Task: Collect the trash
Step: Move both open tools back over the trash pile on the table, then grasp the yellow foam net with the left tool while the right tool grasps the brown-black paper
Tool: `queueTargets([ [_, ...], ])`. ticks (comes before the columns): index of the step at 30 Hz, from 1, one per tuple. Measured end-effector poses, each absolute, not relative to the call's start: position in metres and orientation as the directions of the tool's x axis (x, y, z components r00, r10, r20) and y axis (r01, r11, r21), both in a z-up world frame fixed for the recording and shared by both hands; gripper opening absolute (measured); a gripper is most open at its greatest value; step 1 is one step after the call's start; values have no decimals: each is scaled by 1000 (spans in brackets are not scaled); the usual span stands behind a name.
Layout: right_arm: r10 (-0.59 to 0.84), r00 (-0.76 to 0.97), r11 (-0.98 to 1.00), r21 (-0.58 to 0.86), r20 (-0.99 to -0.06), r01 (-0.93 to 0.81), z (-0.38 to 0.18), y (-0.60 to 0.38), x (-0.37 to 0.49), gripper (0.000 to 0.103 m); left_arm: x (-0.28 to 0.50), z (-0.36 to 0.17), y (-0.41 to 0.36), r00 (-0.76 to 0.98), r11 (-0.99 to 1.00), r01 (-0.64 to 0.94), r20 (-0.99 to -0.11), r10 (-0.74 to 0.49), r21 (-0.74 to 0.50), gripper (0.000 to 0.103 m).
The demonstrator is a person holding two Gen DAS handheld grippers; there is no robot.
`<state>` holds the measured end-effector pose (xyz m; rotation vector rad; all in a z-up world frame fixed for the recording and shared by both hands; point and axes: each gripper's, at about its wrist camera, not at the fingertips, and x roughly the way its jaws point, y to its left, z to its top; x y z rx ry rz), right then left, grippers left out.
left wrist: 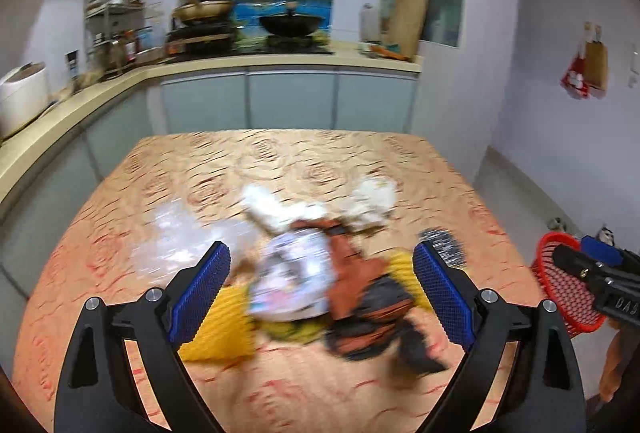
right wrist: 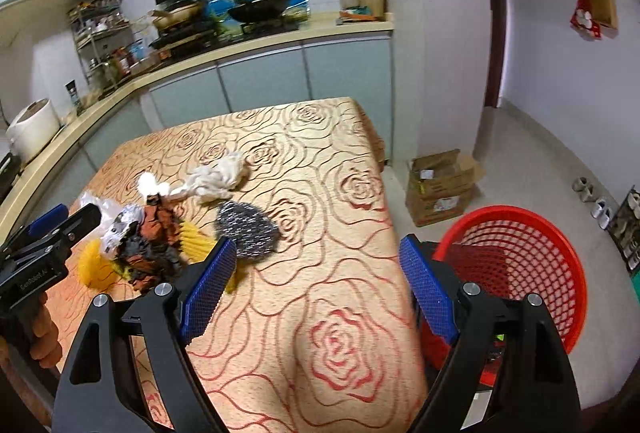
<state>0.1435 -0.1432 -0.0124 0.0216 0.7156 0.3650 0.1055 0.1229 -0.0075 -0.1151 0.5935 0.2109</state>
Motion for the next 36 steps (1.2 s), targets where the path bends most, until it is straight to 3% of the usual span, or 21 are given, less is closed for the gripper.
queueTargets([
  [12, 365, 663, 921, 148, -654, -361, -18, -123, 145, 81, 71, -32, 189, 763, 945, -326, -592, 258, -8, 90],
  [30, 349, 647, 926, 145, -678, -348, -25, -116, 154, 81, 94, -71, 210, 708, 963, -259, -692, 143, -67, 88],
  [36, 345, 643, 927, 142, -684, -346, -27, -114, 156, 81, 100, -77, 213, 685, 966, -248, -719, 117, -79, 61],
])
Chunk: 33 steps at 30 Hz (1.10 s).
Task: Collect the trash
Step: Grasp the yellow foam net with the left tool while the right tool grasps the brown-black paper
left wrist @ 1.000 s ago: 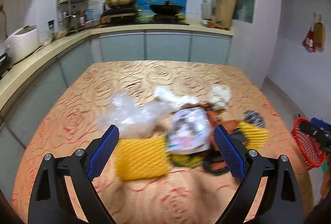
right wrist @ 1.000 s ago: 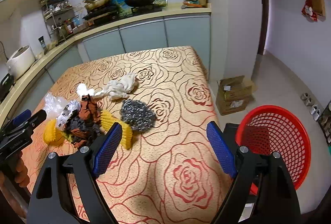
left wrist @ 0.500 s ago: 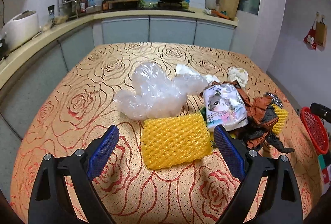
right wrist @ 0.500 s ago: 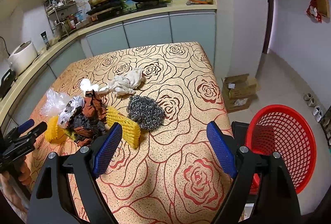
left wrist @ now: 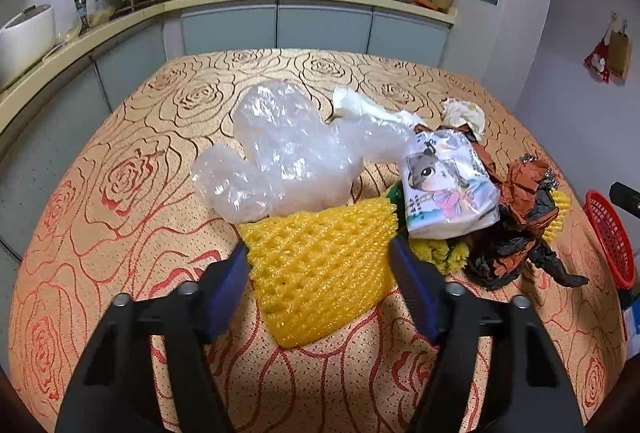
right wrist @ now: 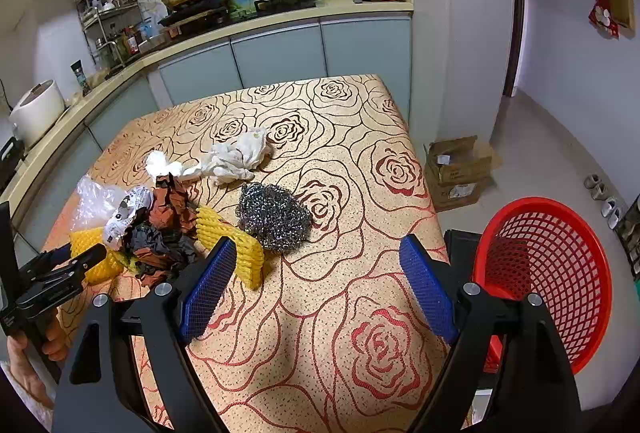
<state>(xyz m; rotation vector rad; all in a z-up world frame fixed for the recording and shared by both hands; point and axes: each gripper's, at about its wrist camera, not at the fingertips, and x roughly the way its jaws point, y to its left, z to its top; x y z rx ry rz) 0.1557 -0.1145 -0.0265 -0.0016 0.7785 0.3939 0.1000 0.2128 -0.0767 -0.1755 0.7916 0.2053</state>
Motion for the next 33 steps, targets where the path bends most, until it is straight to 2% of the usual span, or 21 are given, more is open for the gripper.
queueTargets([
  [4, 346, 640, 926, 140, -686, -350, -27, -112, 156, 81, 99, -76, 210, 687, 970, -230, -719, 109, -73, 42],
  [10, 349, 640, 923, 134, -685, -360, -26, -108, 154, 81, 98, -75, 206, 688, 974, -220, -717, 115, -55, 27],
  [18, 367, 636, 915, 138, -679, -380, -27, -103, 153, 81, 79, -61, 209, 720, 965, -250, -681, 134, -75, 23],
  [33, 508, 547, 799, 127, -665, -588, -30, -25, 134, 81, 64, -30, 206, 768, 960, -276, -614, 185, -55, 23],
])
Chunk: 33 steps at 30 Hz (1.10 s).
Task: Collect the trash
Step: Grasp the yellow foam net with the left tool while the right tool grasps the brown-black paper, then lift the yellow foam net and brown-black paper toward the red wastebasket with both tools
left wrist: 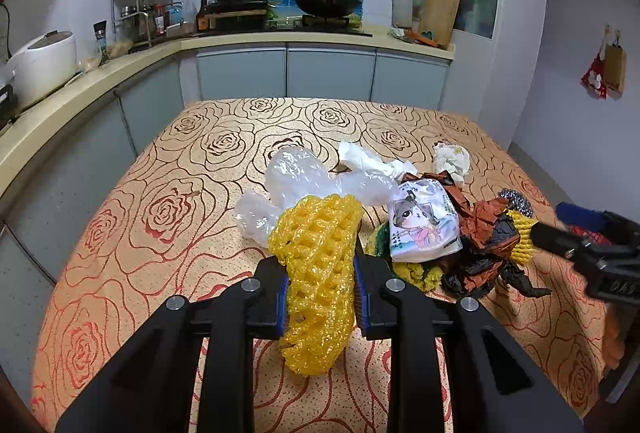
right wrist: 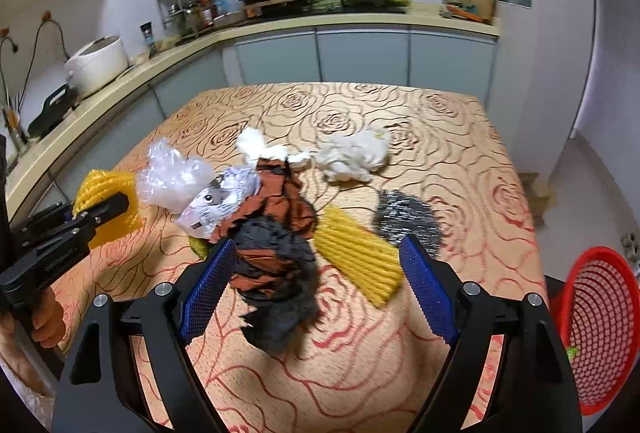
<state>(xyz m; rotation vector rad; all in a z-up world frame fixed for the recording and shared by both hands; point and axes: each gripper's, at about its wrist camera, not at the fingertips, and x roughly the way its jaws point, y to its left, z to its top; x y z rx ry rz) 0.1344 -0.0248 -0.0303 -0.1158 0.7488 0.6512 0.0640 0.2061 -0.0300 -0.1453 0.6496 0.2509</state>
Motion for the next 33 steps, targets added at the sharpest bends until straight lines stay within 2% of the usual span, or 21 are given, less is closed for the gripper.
queueTargets([
  [12, 523, 477, 756, 125, -706, -643, -52, 11, 146, 81, 60, -28, 214, 771, 954, -291, -608, 188, -74, 23],
  [15, 524, 458, 749, 133, -718, -649, -57, 14, 149, 71, 60, -28, 214, 771, 954, -291, -608, 189, -74, 23],
  [17, 527, 446, 745, 141, -724, -652, -59, 15, 149, 58, 59, -28, 214, 770, 953, -293, -609, 190, -75, 23],
  [22, 530, 442, 747, 153, -724, -647, -59, 11, 146, 42, 57, -27, 215, 771, 951, -298, -607, 193, -76, 23],
  [23, 536, 439, 745, 160, -721, -647, -58, 9, 145, 35, 56, -27, 215, 772, 951, -299, -606, 194, -76, 23],
  [33, 552, 484, 754, 160, -679, -636, -34, -7, 131, 33, 53, -17, 207, 785, 952, -298, -586, 202, -71, 23],
])
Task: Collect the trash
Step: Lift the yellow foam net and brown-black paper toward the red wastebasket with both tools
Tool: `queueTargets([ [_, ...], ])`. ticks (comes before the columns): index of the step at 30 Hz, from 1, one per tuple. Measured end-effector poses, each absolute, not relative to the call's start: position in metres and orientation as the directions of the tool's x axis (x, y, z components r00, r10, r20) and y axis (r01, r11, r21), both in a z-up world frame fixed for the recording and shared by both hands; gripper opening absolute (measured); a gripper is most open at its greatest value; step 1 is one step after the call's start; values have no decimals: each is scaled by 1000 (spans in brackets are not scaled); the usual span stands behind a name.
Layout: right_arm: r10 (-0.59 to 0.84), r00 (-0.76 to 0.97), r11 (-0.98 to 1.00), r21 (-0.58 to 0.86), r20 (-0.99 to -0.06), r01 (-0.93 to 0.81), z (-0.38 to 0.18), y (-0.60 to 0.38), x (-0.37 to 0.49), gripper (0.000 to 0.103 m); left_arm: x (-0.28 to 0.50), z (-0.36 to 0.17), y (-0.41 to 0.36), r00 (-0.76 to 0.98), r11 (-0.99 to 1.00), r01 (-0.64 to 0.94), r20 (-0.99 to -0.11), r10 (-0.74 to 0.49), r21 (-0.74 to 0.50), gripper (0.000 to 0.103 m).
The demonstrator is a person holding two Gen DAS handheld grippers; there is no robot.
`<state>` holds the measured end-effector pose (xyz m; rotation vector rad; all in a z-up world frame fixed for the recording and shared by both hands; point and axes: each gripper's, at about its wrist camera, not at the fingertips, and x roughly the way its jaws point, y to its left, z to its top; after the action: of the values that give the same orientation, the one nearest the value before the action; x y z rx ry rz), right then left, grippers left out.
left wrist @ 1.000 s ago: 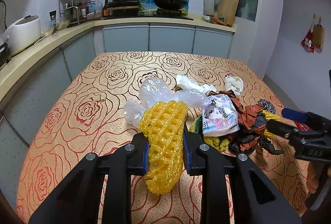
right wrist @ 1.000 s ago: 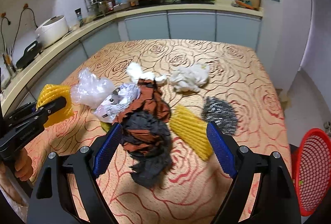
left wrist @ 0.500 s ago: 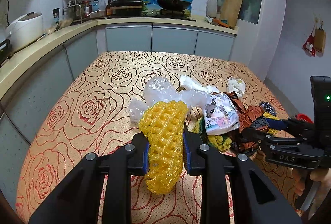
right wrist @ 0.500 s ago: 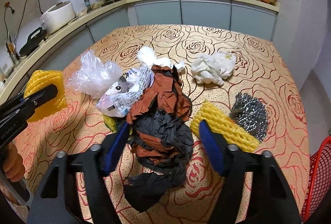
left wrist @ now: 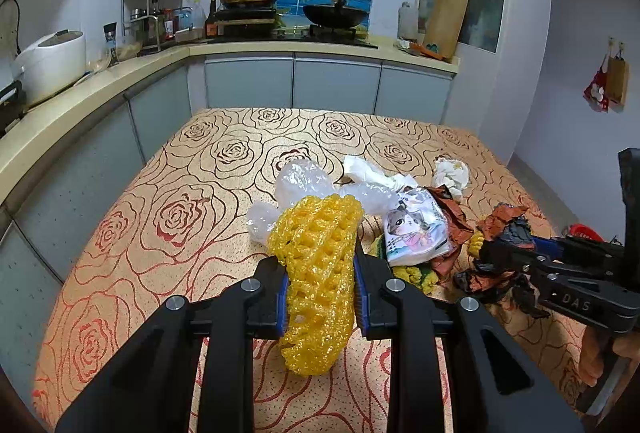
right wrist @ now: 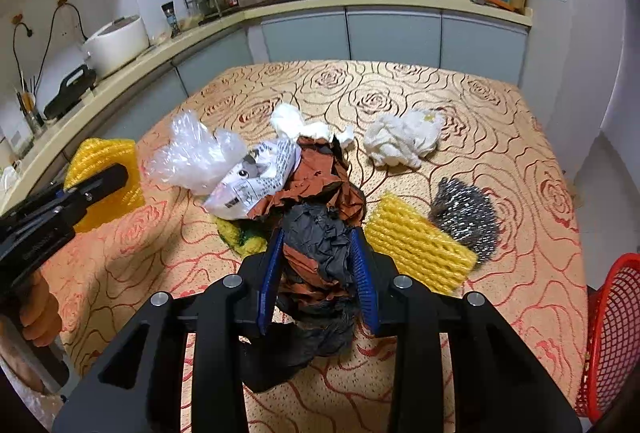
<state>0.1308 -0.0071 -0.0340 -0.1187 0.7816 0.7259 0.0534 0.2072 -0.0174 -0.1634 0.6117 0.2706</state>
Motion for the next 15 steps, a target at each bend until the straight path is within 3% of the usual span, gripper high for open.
queueTargets([
  [15, 552, 610, 798, 150, -568, -583, 23, -52, 123, 33, 56, 11, 178, 826, 965, -258, -530, 193, -51, 23],
])
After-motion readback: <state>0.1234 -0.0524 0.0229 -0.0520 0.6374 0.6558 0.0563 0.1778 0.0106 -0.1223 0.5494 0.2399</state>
